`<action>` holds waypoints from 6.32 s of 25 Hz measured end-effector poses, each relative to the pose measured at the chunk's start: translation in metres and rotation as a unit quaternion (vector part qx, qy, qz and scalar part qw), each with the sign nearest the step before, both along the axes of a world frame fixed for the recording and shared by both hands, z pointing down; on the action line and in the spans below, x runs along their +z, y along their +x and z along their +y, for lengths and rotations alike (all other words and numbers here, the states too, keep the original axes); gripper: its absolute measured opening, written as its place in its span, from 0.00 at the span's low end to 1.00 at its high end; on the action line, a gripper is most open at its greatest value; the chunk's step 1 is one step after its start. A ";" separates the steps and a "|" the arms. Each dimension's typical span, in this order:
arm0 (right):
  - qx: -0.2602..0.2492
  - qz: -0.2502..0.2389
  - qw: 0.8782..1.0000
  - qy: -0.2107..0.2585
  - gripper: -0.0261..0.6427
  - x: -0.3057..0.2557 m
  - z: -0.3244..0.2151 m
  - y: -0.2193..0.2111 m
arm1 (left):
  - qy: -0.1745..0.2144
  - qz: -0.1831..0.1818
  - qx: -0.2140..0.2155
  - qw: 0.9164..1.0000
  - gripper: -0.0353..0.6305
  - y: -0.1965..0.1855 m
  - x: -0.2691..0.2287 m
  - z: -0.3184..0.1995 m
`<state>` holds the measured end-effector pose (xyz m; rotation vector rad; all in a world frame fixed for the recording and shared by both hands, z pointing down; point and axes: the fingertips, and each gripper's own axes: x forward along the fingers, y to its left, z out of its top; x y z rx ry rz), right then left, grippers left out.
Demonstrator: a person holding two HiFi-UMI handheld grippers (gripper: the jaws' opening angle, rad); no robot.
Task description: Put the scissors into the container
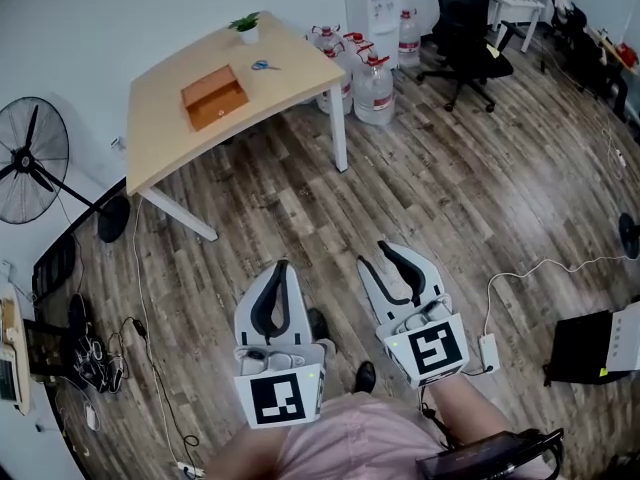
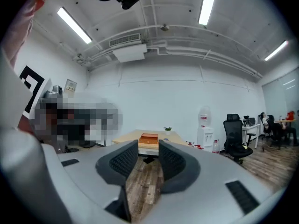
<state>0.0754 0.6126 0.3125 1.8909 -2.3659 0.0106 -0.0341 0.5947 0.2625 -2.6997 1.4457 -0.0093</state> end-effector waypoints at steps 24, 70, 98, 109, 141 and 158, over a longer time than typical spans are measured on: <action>0.014 0.029 0.999 -0.001 0.28 -0.012 -0.346 0.010 | 0.008 0.024 0.016 1.000 0.07 0.006 -0.007 -0.353; -0.143 0.028 0.989 0.004 0.23 -0.014 -0.814 0.120 | -0.023 -0.018 -0.181 0.983 0.07 0.091 0.006 -0.748; -0.183 0.098 0.955 -0.212 0.22 0.189 -1.005 0.024 | -0.144 -0.008 -0.171 0.975 0.07 0.008 0.116 -0.947; -0.186 0.140 0.925 -0.299 0.22 0.257 -1.018 0.017 | -0.175 -0.007 -0.160 0.971 0.07 -0.002 0.143 -0.964; -0.149 0.076 0.982 -0.091 0.15 0.085 -0.915 0.069 | -0.069 -0.013 -0.162 0.984 0.07 0.034 0.049 -0.858; -0.153 0.068 0.986 -0.016 0.15 -0.004 -0.796 0.100 | 0.020 -0.011 -0.186 0.982 0.07 0.061 -0.024 -0.735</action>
